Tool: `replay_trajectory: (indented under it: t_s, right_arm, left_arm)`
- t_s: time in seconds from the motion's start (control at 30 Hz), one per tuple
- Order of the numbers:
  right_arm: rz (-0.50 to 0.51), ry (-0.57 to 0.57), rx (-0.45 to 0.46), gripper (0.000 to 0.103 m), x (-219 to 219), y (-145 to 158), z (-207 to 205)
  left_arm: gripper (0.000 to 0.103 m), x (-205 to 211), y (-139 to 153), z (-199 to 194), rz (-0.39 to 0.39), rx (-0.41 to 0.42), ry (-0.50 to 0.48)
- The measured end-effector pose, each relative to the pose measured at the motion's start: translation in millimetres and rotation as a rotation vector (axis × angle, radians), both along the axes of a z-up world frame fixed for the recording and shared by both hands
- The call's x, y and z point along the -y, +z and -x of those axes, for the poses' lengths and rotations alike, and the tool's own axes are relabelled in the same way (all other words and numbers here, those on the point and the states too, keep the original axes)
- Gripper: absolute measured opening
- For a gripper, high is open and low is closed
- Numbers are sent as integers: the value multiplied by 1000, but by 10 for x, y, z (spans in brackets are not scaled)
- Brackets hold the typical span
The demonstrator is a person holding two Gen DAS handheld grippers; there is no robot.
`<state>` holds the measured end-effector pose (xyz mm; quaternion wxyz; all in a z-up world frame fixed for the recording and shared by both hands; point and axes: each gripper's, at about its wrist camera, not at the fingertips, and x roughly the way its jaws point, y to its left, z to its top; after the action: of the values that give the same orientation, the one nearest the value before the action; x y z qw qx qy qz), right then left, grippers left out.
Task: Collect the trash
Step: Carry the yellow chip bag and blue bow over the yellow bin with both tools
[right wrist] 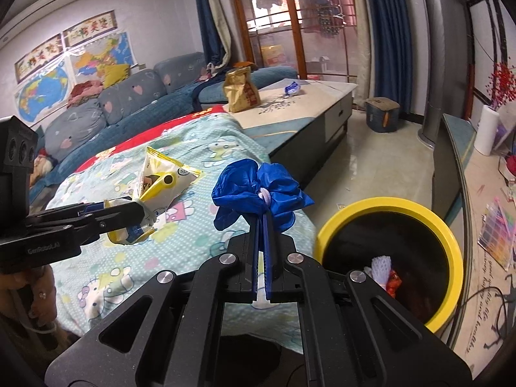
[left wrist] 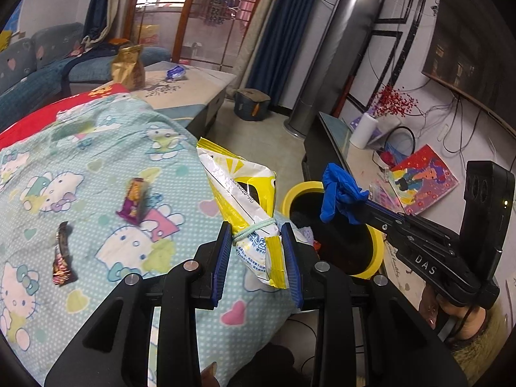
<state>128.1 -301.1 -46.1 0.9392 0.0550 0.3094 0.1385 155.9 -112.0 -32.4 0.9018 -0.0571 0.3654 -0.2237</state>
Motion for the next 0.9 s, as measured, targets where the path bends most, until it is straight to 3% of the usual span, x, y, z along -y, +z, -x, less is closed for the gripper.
replay_trajectory:
  t_s: [0.9]
  right_arm:
    - [-10, -268, -39, 1, 860, -188, 133]
  left_arm:
    - [30, 1035, -175, -173, -64, 8, -209]
